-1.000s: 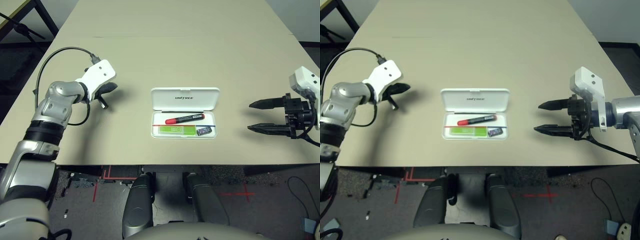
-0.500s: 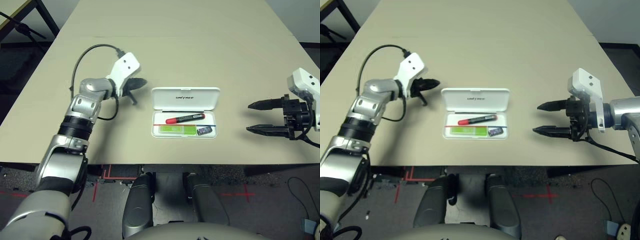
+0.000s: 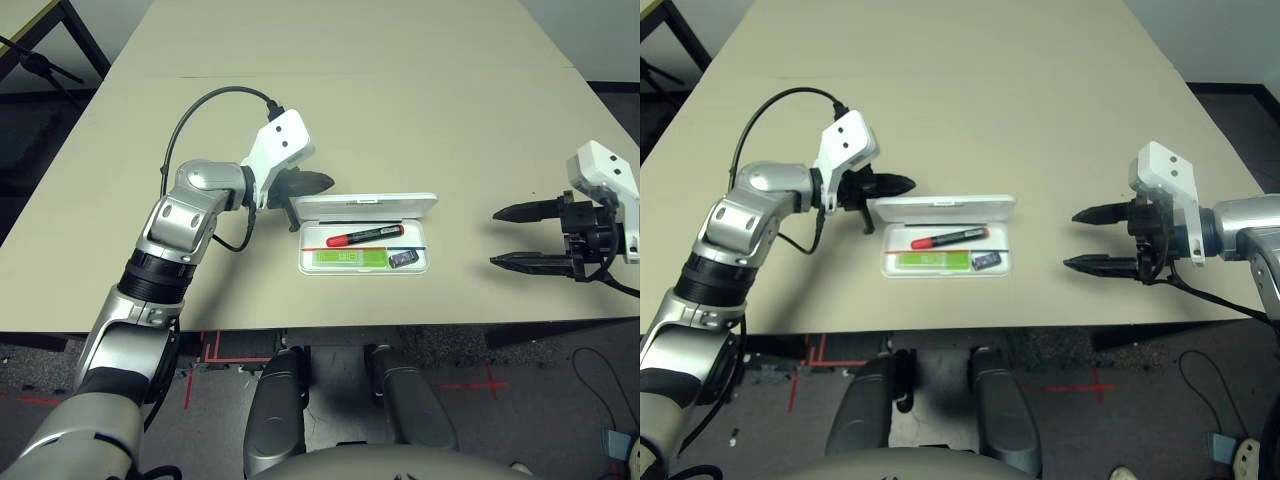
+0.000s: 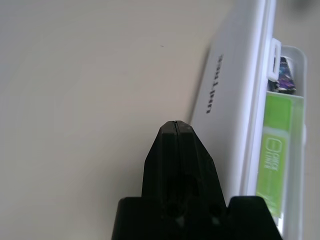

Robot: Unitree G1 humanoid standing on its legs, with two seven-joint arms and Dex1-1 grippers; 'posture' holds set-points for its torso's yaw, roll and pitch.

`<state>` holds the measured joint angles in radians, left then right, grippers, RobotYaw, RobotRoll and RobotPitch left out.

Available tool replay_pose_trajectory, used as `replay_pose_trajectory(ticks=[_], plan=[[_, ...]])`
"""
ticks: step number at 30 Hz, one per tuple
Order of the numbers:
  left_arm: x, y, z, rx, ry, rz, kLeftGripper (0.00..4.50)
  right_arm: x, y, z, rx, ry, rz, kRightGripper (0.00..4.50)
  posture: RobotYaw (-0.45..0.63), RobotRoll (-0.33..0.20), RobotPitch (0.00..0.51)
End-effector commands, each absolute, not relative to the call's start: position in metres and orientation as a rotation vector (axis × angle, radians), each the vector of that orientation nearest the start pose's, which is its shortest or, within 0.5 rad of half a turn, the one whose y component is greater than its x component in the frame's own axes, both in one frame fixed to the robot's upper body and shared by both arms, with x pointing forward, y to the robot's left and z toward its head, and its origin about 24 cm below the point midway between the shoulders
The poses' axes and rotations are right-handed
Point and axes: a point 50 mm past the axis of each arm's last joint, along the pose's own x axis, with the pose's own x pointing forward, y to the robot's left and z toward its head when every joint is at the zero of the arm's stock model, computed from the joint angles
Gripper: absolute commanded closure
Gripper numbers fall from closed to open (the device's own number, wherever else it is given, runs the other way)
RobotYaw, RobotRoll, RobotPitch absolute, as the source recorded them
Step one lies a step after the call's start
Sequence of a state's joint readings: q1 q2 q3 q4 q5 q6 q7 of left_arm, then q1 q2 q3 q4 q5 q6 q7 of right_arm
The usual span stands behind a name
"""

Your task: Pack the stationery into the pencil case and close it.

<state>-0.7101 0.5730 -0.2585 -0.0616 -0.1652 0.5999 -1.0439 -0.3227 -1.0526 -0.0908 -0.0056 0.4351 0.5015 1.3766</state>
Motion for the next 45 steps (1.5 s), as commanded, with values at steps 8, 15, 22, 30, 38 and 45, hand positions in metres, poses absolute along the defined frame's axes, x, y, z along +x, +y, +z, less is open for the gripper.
replay_pose_trajectory(ticks=[8, 15, 22, 30, 38, 45], plan=[[0.298, 0.111, 0.154, 0.579, 0.317, -1.306, 4.46, 0.257, -0.275, 0.178, -0.408, 0.463, 1.129, 0.00, -0.02, 0.000, 0.176], [0.297, 0.108, 0.146, 0.589, 0.332, -1.325, 4.46, 0.258, -0.276, 0.177, -0.418, 0.468, 1.136, 0.00, -0.02, 0.000, 0.177], [0.294, 0.109, 0.136, 0.607, 0.362, -1.336, 4.46, 0.259, -0.276, 0.175, -0.431, 0.477, 1.141, 0.00, -0.02, 0.000, 0.178], [0.295, 0.114, 0.123, 0.644, 0.423, -1.314, 4.46, 0.260, -0.274, 0.172, -0.437, 0.479, 1.151, 0.00, -0.01, 0.000, 0.184], [0.288, 0.119, 0.111, 0.646, 0.484, -1.339, 4.46, 0.260, -0.273, 0.169, -0.442, 0.484, 1.155, 0.00, -0.01, 0.000, 0.188], [0.290, 0.117, 0.141, 0.397, 0.278, -1.268, 4.46, 0.271, -0.263, 0.174, -0.405, 0.316, 1.129, 0.00, -0.02, 0.000, 0.191]])
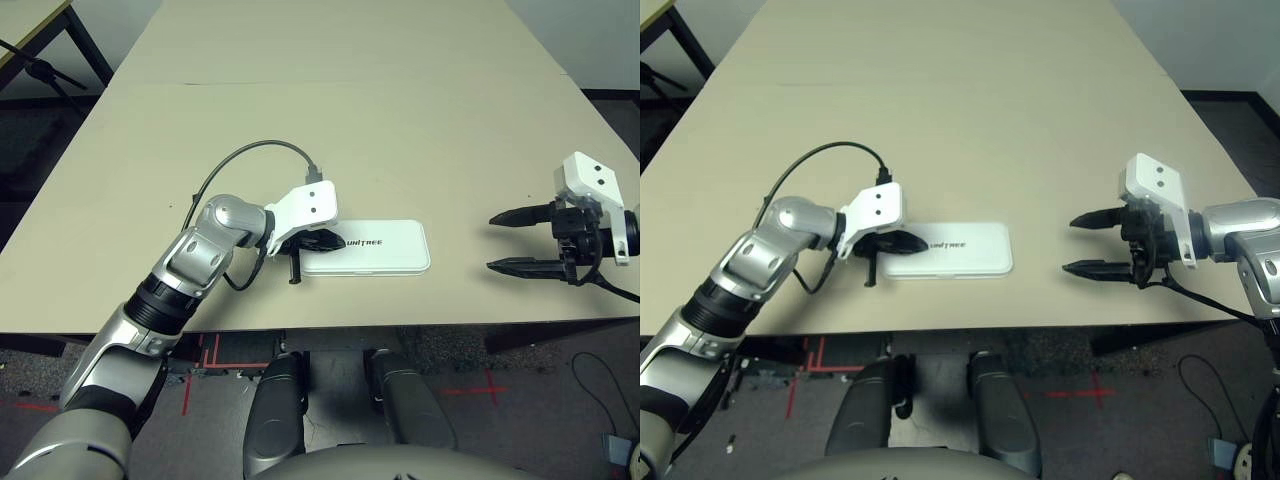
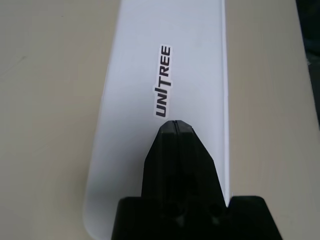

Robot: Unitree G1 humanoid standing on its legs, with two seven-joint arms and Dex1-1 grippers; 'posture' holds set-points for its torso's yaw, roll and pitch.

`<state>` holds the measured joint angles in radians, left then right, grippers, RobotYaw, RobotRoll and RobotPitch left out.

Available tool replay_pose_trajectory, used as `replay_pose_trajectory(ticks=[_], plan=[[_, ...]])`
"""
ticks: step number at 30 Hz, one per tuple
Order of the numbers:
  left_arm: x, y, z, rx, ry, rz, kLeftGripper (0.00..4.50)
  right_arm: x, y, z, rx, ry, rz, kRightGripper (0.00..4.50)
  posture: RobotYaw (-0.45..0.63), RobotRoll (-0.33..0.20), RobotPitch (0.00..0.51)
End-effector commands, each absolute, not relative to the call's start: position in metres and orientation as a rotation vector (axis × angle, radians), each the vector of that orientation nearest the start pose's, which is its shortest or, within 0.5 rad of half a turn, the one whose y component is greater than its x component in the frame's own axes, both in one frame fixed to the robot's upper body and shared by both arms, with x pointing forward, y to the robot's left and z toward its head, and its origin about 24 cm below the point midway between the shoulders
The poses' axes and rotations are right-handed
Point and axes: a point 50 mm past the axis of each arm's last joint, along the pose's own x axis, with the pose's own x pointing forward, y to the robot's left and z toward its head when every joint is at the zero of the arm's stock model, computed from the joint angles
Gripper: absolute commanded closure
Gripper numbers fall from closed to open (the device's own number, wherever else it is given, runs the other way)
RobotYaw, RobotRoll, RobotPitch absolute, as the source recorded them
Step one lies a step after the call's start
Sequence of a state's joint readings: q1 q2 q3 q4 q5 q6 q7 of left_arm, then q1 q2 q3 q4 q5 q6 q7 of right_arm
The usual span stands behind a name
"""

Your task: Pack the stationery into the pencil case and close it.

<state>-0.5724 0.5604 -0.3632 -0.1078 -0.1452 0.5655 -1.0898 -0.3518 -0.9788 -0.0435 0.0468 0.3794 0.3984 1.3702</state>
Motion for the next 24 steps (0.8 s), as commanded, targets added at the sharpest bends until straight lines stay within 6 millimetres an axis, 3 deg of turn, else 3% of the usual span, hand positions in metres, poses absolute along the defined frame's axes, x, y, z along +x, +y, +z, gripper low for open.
replay_pose_trajectory(ticks=[1, 4, 10, 16, 20, 24], plan=[[0.292, 0.119, 0.147, 0.357, 0.243, -1.246, 4.46, 0.273, -0.261, 0.176, -0.386, 0.279, 1.121, 0.00, -0.02, 0.000, 0.191], [0.298, 0.130, 0.168, 0.240, 0.112, -1.143, 4.46, 0.281, -0.258, 0.182, -0.319, 0.159, 1.063, 0.00, -0.02, 0.000, 0.191], [0.314, 0.169, 0.202, 0.076, -0.119, -0.849, 2.36, 0.298, -0.259, 0.189, -0.206, -0.015, 0.880, 0.00, -0.01, 0.000, 0.187], [0.331, 0.223, 0.218, -0.031, -0.246, -0.503, 0.02, 0.324, -0.273, 0.188, -0.175, -0.122, 0.571, 0.00, 0.00, 0.000, 0.177], [0.338, 0.273, 0.211, -0.077, -0.292, -0.224, 0.02, 0.341, -0.289, 0.182, -0.180, -0.155, 0.293, 0.00, 0.00, 0.000, 0.171], [0.338, 0.300, 0.196, -0.073, -0.294, -0.089, 0.02, 0.348, -0.302, 0.174, -0.187, -0.165, 0.106, 0.00, 0.00, 0.000, 0.170]])
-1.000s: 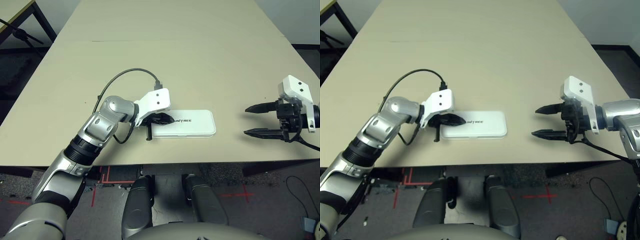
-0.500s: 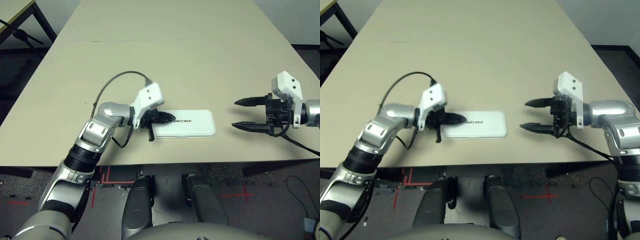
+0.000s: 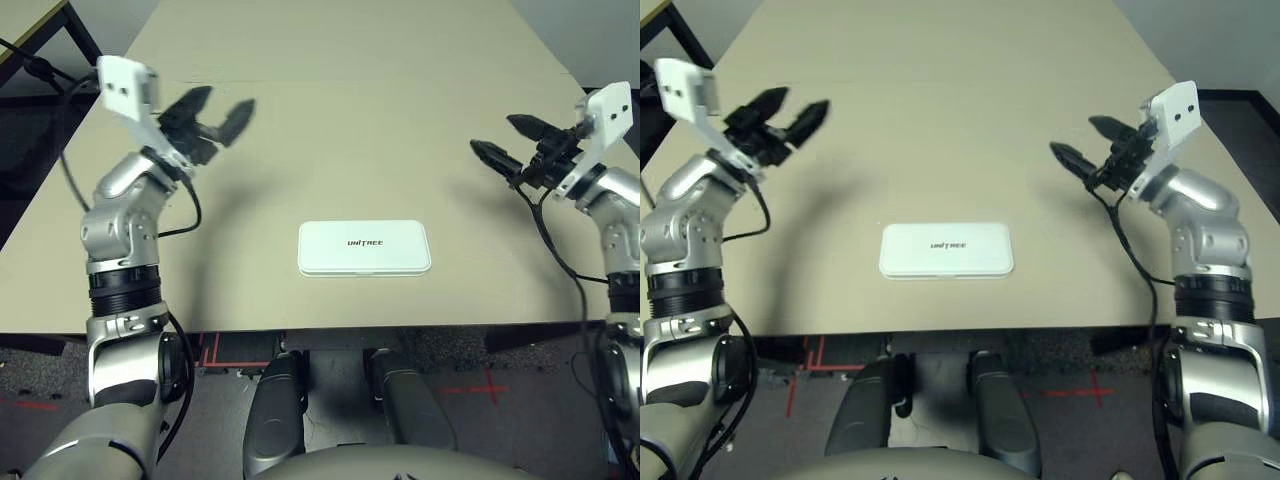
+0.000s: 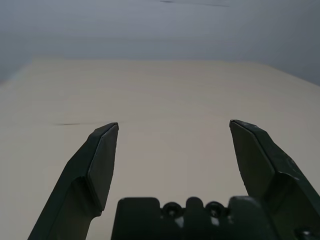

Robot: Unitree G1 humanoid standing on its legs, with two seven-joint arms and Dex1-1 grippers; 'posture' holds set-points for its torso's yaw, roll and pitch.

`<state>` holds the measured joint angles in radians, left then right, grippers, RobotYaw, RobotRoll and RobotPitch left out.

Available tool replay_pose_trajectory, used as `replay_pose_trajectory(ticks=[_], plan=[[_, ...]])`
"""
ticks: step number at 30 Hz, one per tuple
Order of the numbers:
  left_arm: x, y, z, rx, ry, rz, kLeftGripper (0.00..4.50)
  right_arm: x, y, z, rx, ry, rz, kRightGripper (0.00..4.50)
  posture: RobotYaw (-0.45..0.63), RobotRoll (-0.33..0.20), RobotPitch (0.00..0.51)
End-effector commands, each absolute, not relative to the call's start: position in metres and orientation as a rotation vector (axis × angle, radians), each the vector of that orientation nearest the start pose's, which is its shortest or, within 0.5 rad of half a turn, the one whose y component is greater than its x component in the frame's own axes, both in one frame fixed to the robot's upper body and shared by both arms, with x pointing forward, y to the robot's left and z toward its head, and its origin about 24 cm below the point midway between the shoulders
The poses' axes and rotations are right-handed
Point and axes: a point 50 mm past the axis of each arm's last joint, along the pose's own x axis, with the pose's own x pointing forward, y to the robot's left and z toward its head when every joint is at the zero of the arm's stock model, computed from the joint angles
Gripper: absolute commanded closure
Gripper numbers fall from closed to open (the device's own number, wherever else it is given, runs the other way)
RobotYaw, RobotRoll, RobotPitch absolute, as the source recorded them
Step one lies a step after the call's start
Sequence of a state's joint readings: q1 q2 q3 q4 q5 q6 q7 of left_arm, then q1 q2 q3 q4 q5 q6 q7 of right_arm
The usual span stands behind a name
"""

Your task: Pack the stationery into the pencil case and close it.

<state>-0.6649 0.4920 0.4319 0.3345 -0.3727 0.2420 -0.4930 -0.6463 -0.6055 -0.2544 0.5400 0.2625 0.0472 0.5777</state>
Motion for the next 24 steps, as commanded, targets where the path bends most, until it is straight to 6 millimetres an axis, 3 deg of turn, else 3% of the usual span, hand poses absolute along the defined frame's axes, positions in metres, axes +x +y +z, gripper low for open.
replay_pose_trajectory(ticks=[1, 8, 24], plan=[[0.337, 0.307, 0.191, -0.073, -0.292, -0.055, 0.02, 0.348, -0.307, 0.172, -0.188, -0.164, 0.054, 0.00, 0.00, 0.000, 0.169], [0.334, 0.339, 0.170, -0.092, -0.285, 0.109, 0.02, 0.348, -0.331, 0.157, -0.175, -0.131, -0.176, 0.00, -0.02, 0.000, 0.183], [0.338, 0.335, 0.159, -0.084, -0.270, 0.100, 0.02, 0.340, -0.333, 0.141, -0.159, -0.114, -0.187, 0.00, -0.04, 0.000, 0.226]])
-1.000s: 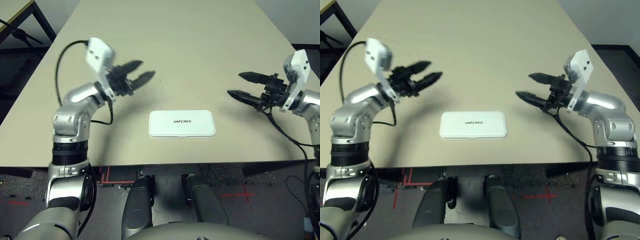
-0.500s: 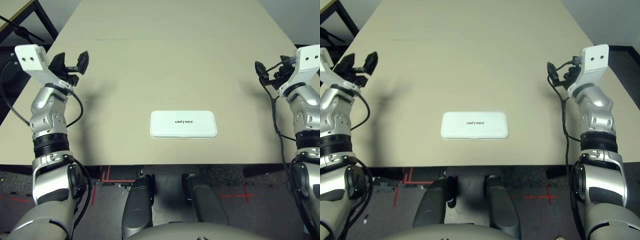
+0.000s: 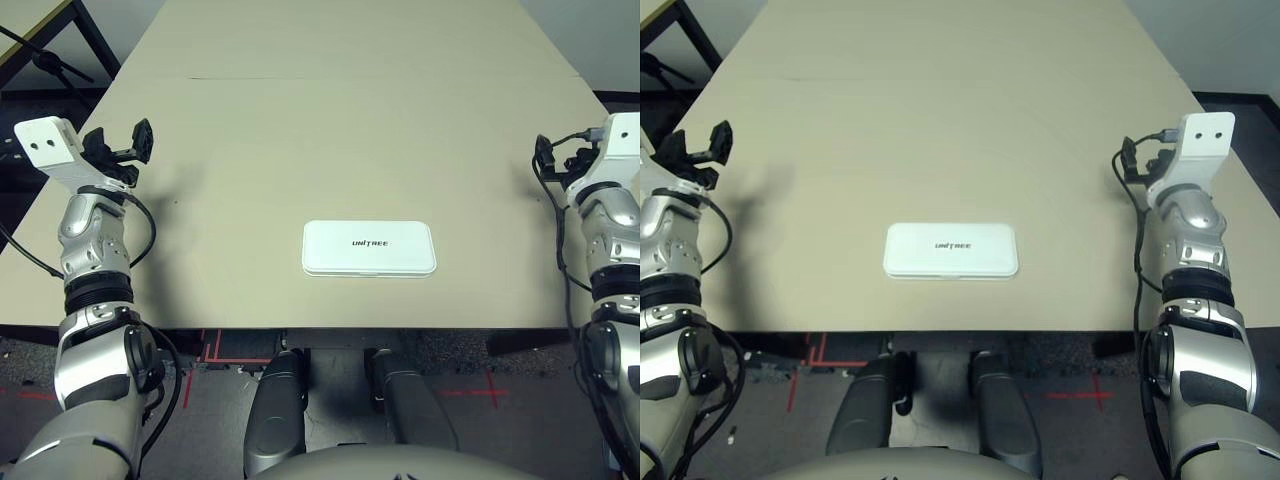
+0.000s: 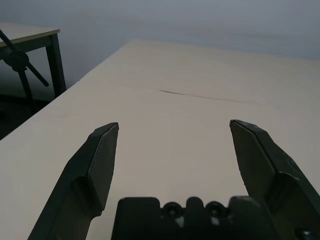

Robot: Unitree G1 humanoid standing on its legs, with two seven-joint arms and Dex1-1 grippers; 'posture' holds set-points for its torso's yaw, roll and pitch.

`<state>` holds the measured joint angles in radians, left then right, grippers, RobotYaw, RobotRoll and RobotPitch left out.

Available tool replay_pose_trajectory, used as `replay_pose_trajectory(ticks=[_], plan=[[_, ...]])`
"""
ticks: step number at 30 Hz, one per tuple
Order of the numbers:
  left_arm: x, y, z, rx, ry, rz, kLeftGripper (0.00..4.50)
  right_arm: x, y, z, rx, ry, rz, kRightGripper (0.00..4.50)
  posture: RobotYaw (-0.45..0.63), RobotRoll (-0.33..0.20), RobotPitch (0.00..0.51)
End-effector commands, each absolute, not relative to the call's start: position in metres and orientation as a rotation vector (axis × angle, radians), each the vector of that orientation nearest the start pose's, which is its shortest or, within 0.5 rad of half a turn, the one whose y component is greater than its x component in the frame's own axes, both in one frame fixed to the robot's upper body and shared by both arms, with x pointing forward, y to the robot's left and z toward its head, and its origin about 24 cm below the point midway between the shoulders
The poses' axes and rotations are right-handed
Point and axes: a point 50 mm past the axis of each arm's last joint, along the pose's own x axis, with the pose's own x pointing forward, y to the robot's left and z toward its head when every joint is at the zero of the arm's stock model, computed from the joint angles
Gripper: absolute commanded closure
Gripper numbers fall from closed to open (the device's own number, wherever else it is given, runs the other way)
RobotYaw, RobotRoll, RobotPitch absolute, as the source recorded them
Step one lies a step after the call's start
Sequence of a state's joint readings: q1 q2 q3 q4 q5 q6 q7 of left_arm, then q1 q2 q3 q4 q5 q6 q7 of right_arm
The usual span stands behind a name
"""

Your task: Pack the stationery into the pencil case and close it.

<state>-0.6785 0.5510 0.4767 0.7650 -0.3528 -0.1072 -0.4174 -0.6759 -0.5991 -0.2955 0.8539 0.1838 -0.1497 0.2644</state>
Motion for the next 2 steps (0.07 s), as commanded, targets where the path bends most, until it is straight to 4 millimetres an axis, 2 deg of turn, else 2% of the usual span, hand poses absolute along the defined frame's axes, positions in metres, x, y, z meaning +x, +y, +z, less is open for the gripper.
replay_pose_trajectory(ticks=[1, 2], plan=[[0.3379, 0.3353, 0.1596, -0.081, -0.270, 0.098, 0.02, 0.3405, -0.3324, 0.1403, -0.158, -0.113, -0.184, 0.00, -0.04, 0.000, 0.225], [0.3376, 0.3357, 0.1601, -0.080, -0.271, 0.098, 0.02, 0.3410, -0.3313, 0.1395, -0.156, -0.112, -0.180, 0.00, -0.03, 0.000, 0.226]])
